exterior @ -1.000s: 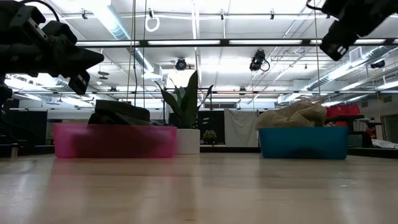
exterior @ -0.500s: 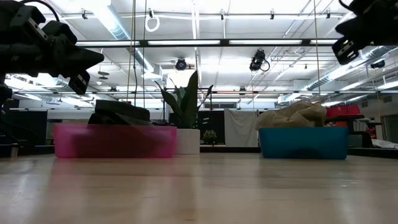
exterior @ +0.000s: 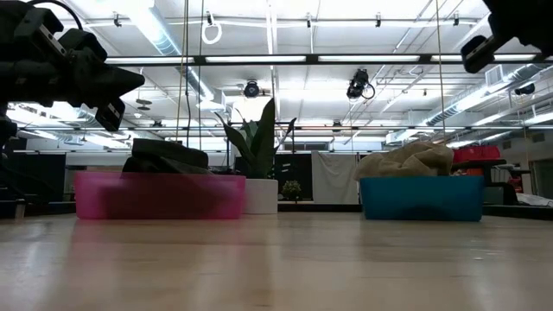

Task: Pick & Place hat
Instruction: Return to Home Position

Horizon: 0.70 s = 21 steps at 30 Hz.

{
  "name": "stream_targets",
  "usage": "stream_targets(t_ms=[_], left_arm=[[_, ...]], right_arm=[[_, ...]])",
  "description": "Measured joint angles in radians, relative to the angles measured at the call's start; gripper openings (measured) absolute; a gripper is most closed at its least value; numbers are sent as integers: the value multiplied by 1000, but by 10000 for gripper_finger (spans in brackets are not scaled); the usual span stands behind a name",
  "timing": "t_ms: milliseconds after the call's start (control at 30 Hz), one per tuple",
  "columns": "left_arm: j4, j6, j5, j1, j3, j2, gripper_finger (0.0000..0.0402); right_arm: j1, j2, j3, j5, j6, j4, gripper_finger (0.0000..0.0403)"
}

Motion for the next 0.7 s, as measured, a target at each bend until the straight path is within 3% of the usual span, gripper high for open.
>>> stream_targets(t_ms=[333,467,700], left_arm=[[0,0,0,0,0,0,5],[0,0,0,0,0,0,5],[-1,0,0,0,0,0,5]], right_arm=[[251,0,-6,258,-137,-56,0],[273,-10,-6,354,-246,-102,0],[253,-30,-6,365,-306,-125,0]])
